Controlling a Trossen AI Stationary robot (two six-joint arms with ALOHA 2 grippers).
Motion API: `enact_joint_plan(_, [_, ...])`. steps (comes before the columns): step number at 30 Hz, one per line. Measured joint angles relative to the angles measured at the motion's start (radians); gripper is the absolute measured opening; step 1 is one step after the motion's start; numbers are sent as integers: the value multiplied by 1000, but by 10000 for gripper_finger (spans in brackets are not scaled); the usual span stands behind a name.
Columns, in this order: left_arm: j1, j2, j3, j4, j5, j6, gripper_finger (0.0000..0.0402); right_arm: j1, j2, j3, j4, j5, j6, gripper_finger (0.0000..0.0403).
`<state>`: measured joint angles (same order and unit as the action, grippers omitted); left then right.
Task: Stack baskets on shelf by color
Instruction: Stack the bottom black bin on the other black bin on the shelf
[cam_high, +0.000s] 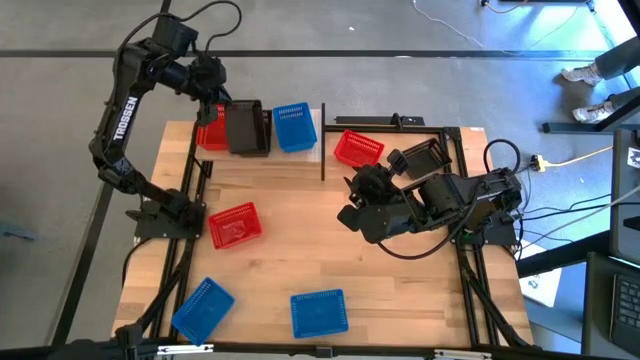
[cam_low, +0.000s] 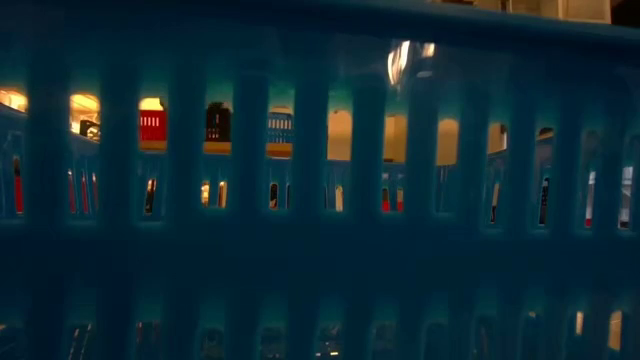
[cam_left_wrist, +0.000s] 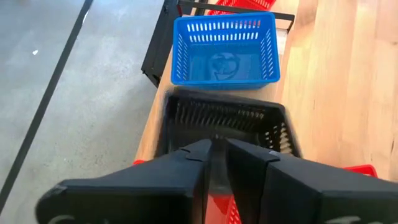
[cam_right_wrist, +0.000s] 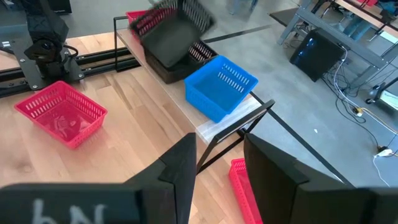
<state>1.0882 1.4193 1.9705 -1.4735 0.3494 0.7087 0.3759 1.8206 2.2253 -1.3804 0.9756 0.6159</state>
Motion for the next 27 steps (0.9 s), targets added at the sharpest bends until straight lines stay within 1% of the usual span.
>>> enact_joint_plan(4, [0,0,0,15,-3,0,48,0,0,0,0,0,0,135])
enact_joint_plan(8, [0,0,0,40,-33,1,49,0,0,0,0,0,0,135])
enact_joint_plan(10, [-2,-1,0,49,-30,-2,49,-3,0,0,0,0,0,135])
enact_joint_plan(13, [-13,-16,-1,49,-19,-58,49,-15,0,0,6,2,-8,135])
enact_joint_plan(17, [-25,-70,0,12,-37,-130,49,-71,2,0,69,-6,-108,129])
enact_joint_plan(18, [-29,-85,0,2,-43,-155,50,-93,3,0,98,-27,-144,123])
enact_joint_plan(19, [-33,-100,0,-3,-45,-180,50,-118,3,0,132,-68,-186,115])
enact_joint_plan(22, [-41,-155,0,-9,-43,-246,50,-201,4,-1,264,-250,-341,80])
enact_joint_plan(25, [-41,-211,0,-23,-44,-331,50,-288,9,-1,443,-487,-526,27])
enact_joint_plan(27, [-41,-239,0,-67,-52,-375,50,-345,18,-1,580,-656,-633,8])
